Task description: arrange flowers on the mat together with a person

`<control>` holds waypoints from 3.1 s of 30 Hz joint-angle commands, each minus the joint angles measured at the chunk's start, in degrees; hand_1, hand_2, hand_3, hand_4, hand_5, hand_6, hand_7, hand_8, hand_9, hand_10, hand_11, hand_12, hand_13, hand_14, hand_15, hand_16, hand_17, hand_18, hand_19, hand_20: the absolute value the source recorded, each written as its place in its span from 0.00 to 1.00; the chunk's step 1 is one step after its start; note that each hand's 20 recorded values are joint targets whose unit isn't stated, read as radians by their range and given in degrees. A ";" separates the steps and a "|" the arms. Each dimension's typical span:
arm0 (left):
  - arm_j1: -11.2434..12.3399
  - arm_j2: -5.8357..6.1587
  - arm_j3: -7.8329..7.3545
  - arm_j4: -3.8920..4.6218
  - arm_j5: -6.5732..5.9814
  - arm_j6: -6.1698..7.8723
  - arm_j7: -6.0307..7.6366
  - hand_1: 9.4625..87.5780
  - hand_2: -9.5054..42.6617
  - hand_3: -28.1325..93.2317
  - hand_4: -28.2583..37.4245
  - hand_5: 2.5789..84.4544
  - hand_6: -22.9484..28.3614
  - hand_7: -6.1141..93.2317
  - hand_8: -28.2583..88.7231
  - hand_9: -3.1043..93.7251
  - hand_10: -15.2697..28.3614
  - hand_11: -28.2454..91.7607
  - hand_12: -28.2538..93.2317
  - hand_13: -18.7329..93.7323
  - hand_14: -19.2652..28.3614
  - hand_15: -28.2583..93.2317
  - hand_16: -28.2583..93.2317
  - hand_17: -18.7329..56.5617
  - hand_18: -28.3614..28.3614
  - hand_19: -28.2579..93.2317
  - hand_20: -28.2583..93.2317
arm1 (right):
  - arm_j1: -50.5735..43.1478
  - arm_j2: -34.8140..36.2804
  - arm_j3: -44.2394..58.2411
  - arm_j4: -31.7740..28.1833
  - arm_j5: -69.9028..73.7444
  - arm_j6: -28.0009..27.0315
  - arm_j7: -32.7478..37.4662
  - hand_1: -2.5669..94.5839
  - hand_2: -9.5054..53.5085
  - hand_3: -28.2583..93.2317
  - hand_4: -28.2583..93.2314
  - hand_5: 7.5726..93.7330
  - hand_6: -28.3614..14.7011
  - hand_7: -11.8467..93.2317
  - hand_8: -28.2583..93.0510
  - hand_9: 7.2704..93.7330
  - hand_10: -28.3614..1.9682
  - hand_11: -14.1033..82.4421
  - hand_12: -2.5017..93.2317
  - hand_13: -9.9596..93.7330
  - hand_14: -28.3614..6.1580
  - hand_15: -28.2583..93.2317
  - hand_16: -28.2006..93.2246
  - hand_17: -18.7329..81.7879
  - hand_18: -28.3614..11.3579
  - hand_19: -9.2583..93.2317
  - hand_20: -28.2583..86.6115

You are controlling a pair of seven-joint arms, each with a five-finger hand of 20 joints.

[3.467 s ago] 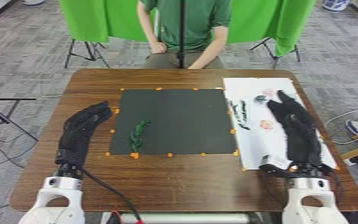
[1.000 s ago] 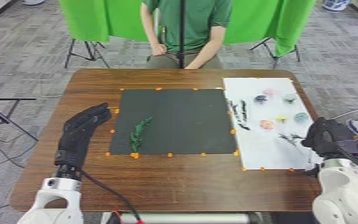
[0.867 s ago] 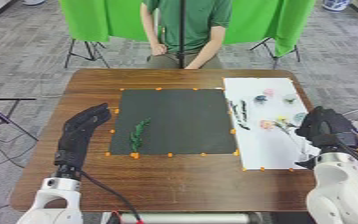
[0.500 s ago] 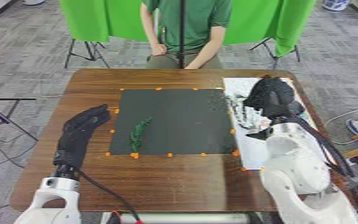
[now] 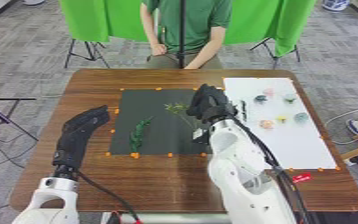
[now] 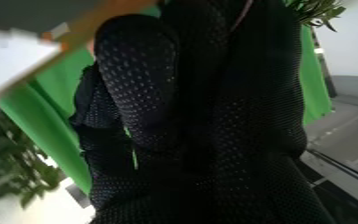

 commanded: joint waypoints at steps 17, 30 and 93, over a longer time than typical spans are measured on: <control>-0.03 -0.32 0.70 0.60 0.44 -2.65 -1.73 0.29 0.05 0.73 0.22 0.54 0.52 0.21 0.20 0.48 0.62 0.37 0.37 0.47 0.73 0.34 0.28 0.33 0.69 0.28 0.40 | -1.77 -4.38 -3.91 7.14 0.79 5.46 -2.32 0.92 0.00 0.00 0.54 0.90 0.68 0.31 0.31 1.00 0.65 0.38 0.38 0.95 0.60 0.60 0.52 0.56 0.10 0.84 0.66; 0.09 -0.46 0.45 0.59 0.52 -3.36 -1.90 0.27 0.04 0.73 0.22 0.54 0.52 0.20 0.20 0.47 0.62 0.37 0.38 0.47 0.73 0.34 0.29 0.32 0.70 0.28 0.39 | -1.93 -4.29 -3.53 7.20 1.31 5.70 -2.86 0.84 0.00 0.00 0.54 0.86 0.66 0.29 0.29 0.96 0.59 0.44 0.28 0.93 0.58 0.60 0.50 0.54 0.09 0.82 0.66; 0.36 -0.94 -0.68 0.47 0.69 -5.31 -1.88 0.27 0.05 0.73 0.22 0.54 0.53 0.20 0.20 0.46 0.62 0.36 0.38 0.46 0.74 0.34 0.29 0.30 0.71 0.27 0.39 | -13.25 10.15 9.92 -15.14 38.43 4.77 -6.26 0.22 0.33 0.80 0.19 0.86 0.61 0.24 0.16 0.95 0.44 0.48 0.31 0.89 0.45 0.73 0.53 0.52 0.01 0.85 0.70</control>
